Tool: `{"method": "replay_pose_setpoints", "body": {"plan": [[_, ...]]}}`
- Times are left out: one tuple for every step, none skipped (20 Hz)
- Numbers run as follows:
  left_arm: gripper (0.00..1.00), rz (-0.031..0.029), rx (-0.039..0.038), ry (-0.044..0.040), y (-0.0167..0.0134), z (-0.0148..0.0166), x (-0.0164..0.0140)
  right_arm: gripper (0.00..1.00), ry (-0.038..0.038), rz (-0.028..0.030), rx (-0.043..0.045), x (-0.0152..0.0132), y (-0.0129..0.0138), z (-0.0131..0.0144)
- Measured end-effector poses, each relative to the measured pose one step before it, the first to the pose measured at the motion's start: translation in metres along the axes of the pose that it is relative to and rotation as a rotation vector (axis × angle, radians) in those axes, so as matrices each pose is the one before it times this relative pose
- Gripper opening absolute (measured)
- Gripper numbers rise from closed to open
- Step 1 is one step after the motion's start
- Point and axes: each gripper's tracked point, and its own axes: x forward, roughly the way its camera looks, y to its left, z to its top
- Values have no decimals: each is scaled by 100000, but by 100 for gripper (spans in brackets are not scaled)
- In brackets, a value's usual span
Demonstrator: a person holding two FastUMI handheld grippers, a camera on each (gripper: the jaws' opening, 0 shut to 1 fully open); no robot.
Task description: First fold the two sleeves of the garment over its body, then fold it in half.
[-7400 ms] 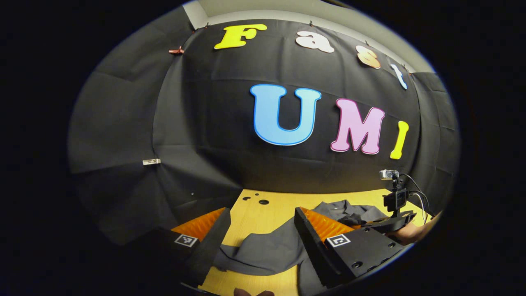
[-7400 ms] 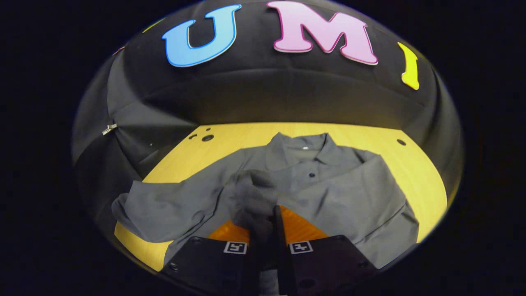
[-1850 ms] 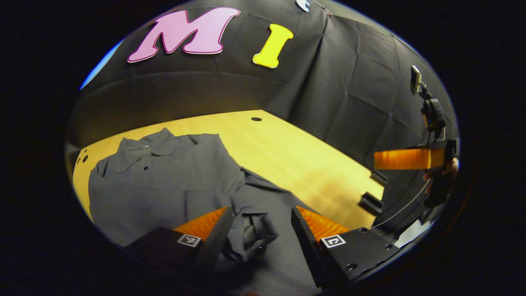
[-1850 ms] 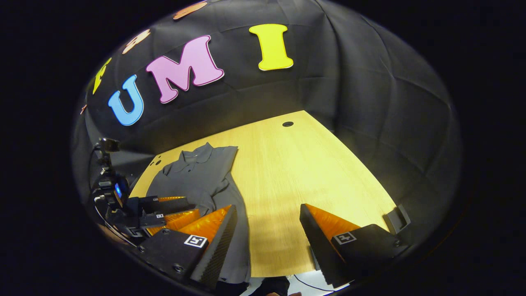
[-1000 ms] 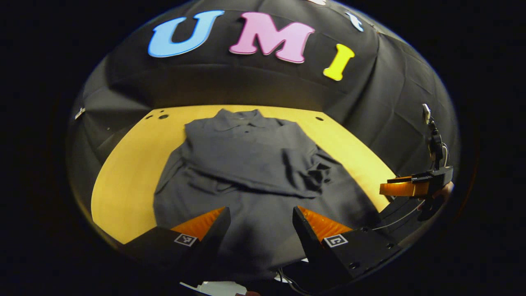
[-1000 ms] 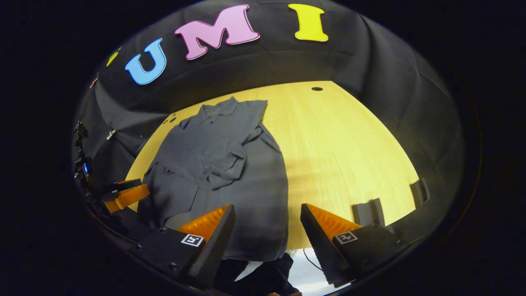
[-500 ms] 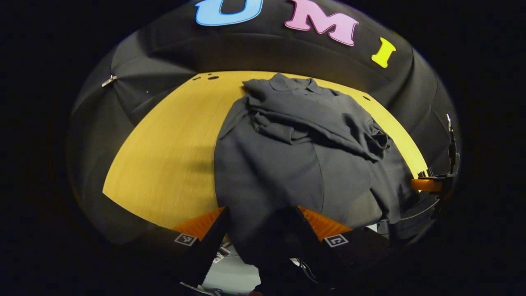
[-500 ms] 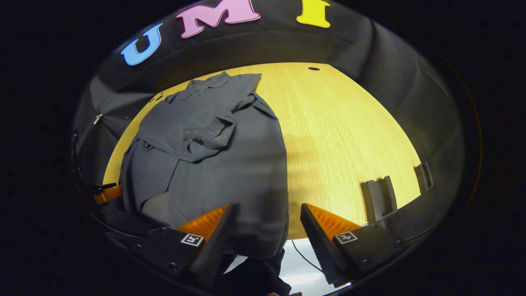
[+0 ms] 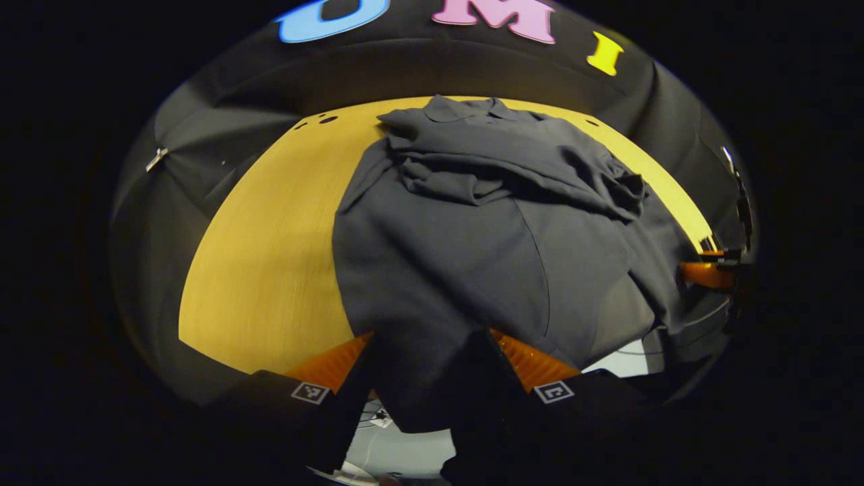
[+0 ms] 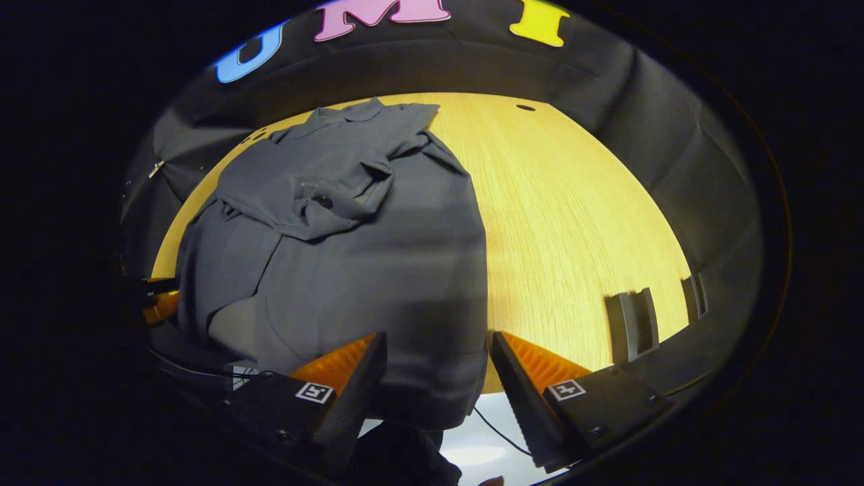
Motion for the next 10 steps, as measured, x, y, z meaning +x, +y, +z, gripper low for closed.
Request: {"method": "replay_pose_setpoints", "body": {"plan": [[94,-1178,1755,-816,-176,197,209,95,-260,1634,-999,110,529,236],[66,-28,3245,-550,170,421,450,74,152,2699,-806,352,1042,53],[37,-344,499,-939,-202,331,47,52,-1179,1808,-645,44,861,361],[9,-1384,-325,238,-111,346,-71,31,-88,174,-1248,156,204,99],[7,-2742,-1948,1466,33,270,79,9,943,1635,-31,-191,279,236],[6,-2346,-3485,716,-94,292,-242,0,1106,2641,3736,-8,451,-89],[6,-892,-2614,-529,139,615,-452,6,-1809,3625,5736,-374,606,632],[5,34,-431,-1539,149,743,-469,5,-3604,658,3521,-525,-77,1353],[6,-178,338,-1515,-10,573,-570,6,-3068,500,863,-569,-23,1164],[6,-59,356,-1843,-67,809,-591,5,-3702,1060,351,-750,198,1398]]}}
